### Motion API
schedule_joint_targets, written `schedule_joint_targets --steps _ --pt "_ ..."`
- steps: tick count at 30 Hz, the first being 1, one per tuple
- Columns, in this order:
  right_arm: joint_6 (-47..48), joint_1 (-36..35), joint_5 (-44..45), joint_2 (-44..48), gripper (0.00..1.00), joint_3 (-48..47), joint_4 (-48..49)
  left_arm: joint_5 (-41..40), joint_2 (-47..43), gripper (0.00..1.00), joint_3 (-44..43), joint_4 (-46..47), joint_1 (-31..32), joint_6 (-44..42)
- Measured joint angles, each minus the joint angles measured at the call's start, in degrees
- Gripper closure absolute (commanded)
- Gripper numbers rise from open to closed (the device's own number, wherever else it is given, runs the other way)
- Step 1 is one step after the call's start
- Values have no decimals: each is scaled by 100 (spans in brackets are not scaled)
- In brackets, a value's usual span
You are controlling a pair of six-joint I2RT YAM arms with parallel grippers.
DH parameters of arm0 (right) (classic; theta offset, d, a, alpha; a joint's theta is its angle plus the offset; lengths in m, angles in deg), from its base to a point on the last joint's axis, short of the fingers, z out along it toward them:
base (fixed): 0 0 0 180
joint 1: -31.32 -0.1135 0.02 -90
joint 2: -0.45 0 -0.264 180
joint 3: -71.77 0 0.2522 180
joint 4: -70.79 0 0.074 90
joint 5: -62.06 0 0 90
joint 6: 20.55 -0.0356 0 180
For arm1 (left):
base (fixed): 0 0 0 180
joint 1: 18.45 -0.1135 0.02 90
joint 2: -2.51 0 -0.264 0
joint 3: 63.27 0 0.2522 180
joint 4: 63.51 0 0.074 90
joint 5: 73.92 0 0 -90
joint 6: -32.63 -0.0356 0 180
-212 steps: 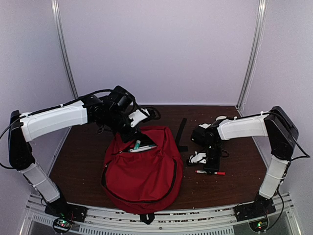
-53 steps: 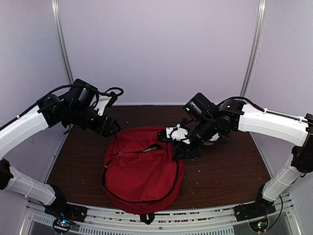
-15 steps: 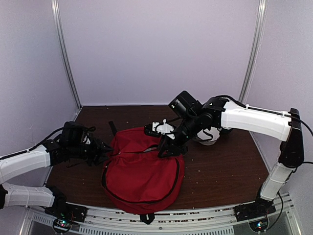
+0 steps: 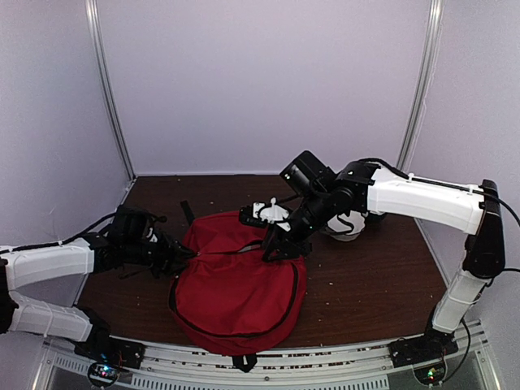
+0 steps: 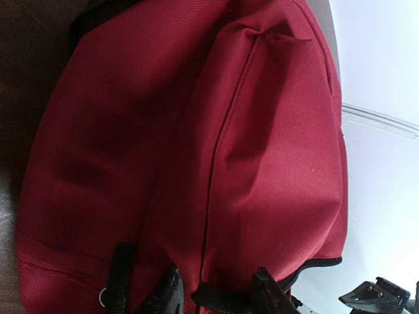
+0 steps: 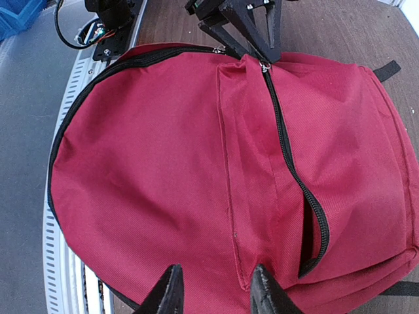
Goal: Pack the student bag
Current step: Grab the lower front pocket of the student bag.
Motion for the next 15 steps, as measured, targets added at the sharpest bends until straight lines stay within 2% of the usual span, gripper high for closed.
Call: schedule_joint_targets --steps 6,9,15 --pt "2 0 31 0 65 39 20 -83 264 93 -660 -400 9 -332" --pt "2 -2 68 0 65 101 35 -271 262 100 -1226 -695 55 -702" --pt "-48 0 92 0 66 107 101 -428 485 100 -1775 -992 363 -1335"
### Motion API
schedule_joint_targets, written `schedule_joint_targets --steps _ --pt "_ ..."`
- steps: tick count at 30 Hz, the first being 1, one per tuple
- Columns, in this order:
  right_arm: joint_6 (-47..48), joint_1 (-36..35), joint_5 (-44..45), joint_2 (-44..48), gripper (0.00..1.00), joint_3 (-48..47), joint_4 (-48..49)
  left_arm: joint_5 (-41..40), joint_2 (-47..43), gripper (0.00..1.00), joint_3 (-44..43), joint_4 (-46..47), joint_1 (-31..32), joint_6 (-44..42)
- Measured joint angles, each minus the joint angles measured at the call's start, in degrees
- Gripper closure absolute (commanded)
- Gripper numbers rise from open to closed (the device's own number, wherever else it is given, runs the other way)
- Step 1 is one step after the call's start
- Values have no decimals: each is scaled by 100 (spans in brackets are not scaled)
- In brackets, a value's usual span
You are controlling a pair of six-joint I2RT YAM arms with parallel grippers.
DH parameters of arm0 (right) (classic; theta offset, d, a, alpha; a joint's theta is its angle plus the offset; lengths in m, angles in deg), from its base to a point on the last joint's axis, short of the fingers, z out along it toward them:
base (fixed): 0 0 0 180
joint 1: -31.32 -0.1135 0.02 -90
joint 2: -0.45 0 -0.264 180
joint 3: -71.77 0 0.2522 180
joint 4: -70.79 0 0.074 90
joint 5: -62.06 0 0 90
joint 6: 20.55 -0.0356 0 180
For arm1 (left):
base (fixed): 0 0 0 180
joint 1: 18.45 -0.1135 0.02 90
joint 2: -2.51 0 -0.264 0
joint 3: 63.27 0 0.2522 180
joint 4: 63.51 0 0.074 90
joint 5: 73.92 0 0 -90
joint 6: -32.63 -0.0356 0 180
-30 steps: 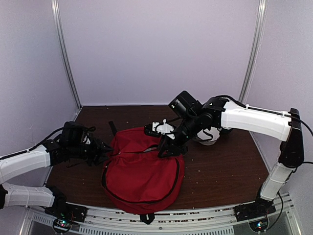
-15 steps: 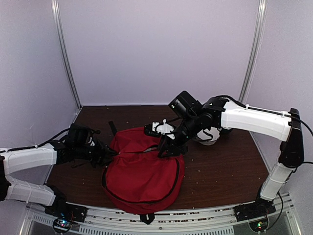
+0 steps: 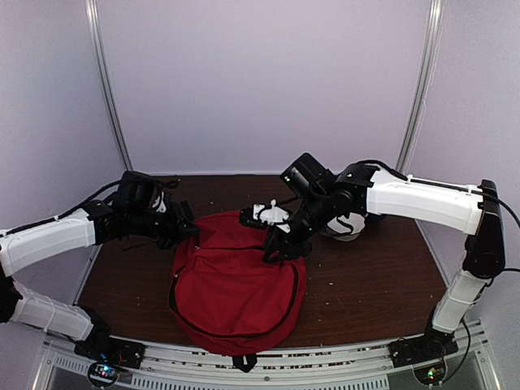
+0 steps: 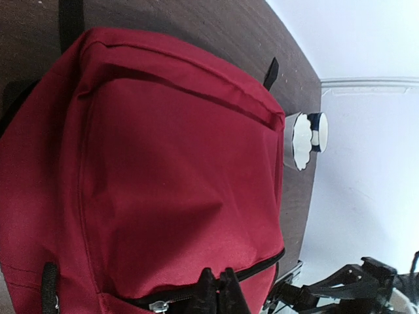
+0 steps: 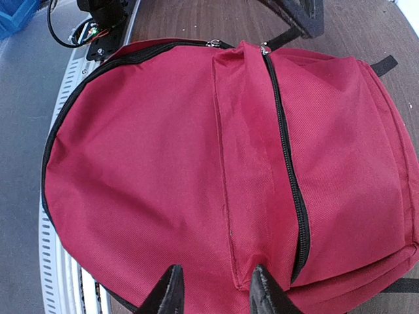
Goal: Pack the student bag
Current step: Grab the lower front pocket of the student bag.
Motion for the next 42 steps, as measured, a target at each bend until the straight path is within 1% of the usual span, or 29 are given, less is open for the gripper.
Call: schedule_joint_targets --steps 2,5,9,12,16,21,28,34,42 --pt "-101 7 0 0 66 0 55 -39 236 100 -166 -92 192 -190" --pt "-402 61 -42 -20 63 -13 173 -118 599 100 -485 -151 501 -487" --pt "-1189 258 -514 -323 62 -289 503 -205 861 100 -682 -166 761 -765" --pt "-1912 369 -876 -741 61 -551 970 -321 876 100 -682 -223 778 -885" --pt "-2855 380 -1233 -1165 60 -616 1567 -551 776 100 -682 -278 778 -1043" --pt "-3617 273 -1532 -1711 60 -981 1965 -798 509 100 -680 -407 778 -1198" --pt "-4232 94 -1578 -1967 59 -1147 2527 -964 466 100 -680 -420 778 -1272" --pt "-4542 17 -1543 -2194 60 -1342 2916 -1027 417 100 -675 -426 772 -1257" --pt "-4911 -2 -1318 -2385 64 -1366 3178 -1027 164 100 -435 -291 734 -1034"
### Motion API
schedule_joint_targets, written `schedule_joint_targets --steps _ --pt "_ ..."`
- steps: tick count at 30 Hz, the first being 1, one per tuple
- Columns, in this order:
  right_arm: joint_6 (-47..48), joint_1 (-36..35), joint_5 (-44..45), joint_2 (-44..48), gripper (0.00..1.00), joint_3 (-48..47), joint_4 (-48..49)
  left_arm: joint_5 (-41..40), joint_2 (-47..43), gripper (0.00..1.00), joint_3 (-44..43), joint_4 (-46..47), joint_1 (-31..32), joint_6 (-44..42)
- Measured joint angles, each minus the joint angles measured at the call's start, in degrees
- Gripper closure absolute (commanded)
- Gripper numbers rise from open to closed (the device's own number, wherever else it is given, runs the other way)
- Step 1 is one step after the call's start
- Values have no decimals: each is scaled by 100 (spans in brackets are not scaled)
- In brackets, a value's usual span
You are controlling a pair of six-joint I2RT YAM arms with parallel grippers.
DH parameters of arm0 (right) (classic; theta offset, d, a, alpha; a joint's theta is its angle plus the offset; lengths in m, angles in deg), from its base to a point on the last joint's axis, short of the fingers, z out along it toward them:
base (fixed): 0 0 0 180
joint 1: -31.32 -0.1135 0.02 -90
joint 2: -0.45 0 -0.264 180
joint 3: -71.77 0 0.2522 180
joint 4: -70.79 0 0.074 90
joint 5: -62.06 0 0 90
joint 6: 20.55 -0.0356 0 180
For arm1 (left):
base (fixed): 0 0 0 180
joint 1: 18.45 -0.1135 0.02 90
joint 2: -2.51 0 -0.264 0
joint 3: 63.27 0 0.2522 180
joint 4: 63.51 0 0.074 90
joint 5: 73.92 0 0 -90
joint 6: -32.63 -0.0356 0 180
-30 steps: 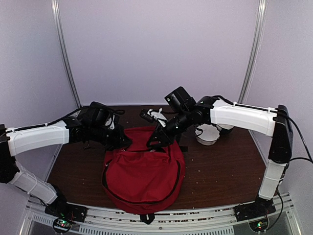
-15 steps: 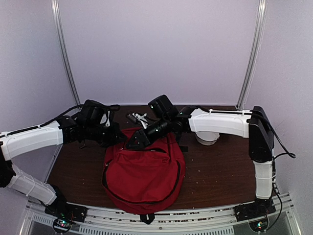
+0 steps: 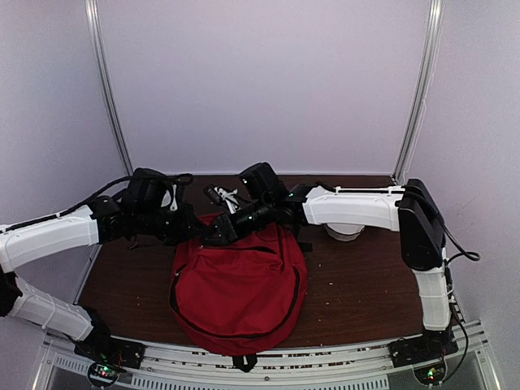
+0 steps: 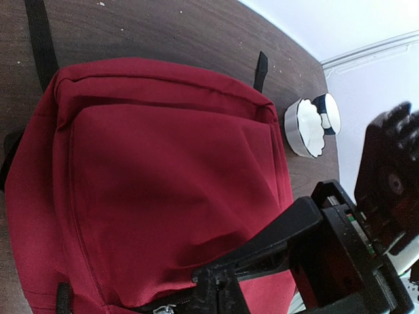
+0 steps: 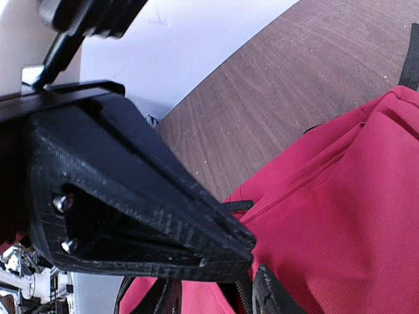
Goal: Pack the student bag
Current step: Grab the lower front pocket of the student bag, then pass from the left arm to the right, then hold the student bag at the center of the board.
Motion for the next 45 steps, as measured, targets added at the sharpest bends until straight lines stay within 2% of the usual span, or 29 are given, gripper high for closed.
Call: schedule_joint_targets --steps 12,20,21,23,24,27,31,35,37,41,45 --pt "-428 -48 7 -214 77 0 542 -4 -35 100 57 83 -52 114" --pt "-424 -70 63 -258 94 0 651 24 -35 100 59 103 -52 142" --pt "-420 -74 76 -258 97 0 662 20 -35 94 59 103 -52 142" --pt "-415 -74 76 -260 100 0 684 4 -35 70 68 103 -52 144" --pt "-415 -72 76 -264 100 0 691 -2 -35 62 70 103 -52 125" --pt "-402 -63 74 -291 100 0 697 -44 -74 50 70 55 -76 85" --pt "-376 -39 74 -291 100 37 789 -188 -323 49 166 -214 -85 72" --pt "-481 -2 68 -289 100 225 1032 -236 -896 56 654 -411 -170 157" --pt "-560 20 57 -289 100 280 1110 -111 -1049 57 968 -341 -238 269" --pt "-664 31 28 -289 100 323 1226 374 -970 52 1589 85 -302 570" --pt "-745 33 -4 -289 100 387 1228 776 -807 50 1827 605 -326 791"
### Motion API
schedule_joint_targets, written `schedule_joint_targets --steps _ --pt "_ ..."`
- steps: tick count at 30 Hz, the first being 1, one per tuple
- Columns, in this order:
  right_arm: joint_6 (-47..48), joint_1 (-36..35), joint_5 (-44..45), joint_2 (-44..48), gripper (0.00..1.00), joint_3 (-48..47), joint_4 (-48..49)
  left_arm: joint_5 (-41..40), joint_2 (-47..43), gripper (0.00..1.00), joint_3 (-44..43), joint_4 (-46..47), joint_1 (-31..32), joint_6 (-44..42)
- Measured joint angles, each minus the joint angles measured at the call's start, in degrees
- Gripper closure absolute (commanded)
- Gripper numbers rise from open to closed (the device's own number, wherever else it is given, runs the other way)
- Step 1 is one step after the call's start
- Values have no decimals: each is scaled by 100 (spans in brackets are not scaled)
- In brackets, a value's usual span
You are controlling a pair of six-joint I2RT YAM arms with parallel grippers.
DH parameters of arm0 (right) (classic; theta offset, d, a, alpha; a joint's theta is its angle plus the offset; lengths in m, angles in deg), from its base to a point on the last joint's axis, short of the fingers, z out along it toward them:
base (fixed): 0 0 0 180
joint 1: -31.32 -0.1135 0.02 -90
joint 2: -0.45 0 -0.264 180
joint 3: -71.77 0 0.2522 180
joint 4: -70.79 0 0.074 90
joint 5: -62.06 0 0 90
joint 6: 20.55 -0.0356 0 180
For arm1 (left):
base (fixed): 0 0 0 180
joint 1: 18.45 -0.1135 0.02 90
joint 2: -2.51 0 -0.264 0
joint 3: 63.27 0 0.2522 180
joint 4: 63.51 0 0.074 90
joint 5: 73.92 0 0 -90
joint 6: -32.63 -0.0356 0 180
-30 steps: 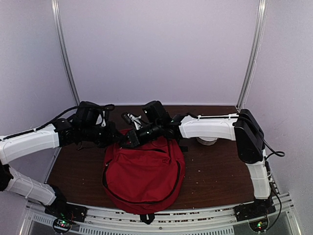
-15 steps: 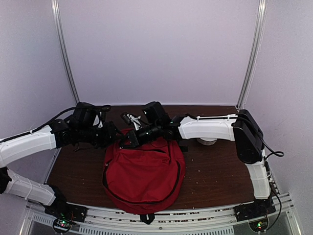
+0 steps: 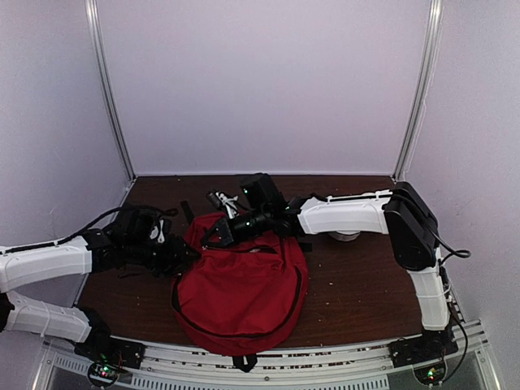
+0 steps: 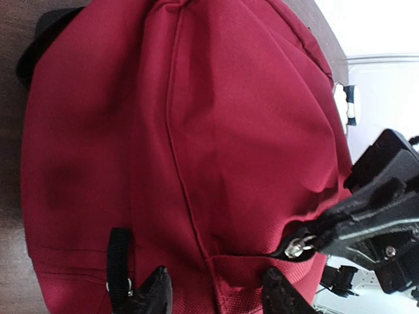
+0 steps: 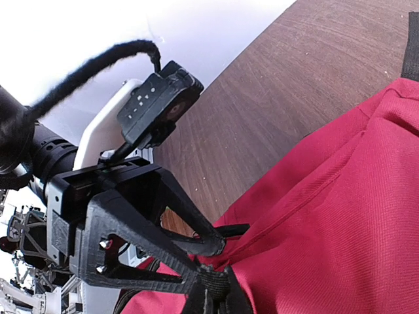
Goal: Pack the student bag
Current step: Hold the student bag at the center of the board, then zip the lower front pocket of the student bag.
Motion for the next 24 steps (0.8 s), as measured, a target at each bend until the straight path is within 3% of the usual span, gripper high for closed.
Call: schedule_joint_targets --steps 8,13,16,24 --pt "-31 17 -7 0 100 9 63 417 72 56 118 658 0 186" --pt "-48 17 -7 0 100 9 83 634 157 47 190 984 0 229" --pt "-92 17 -9 0 100 9 118 702 153 54 164 925 0 61" --pt "-173 17 -35 0 100 9 131 603 195 91 -127 205 0 -522"
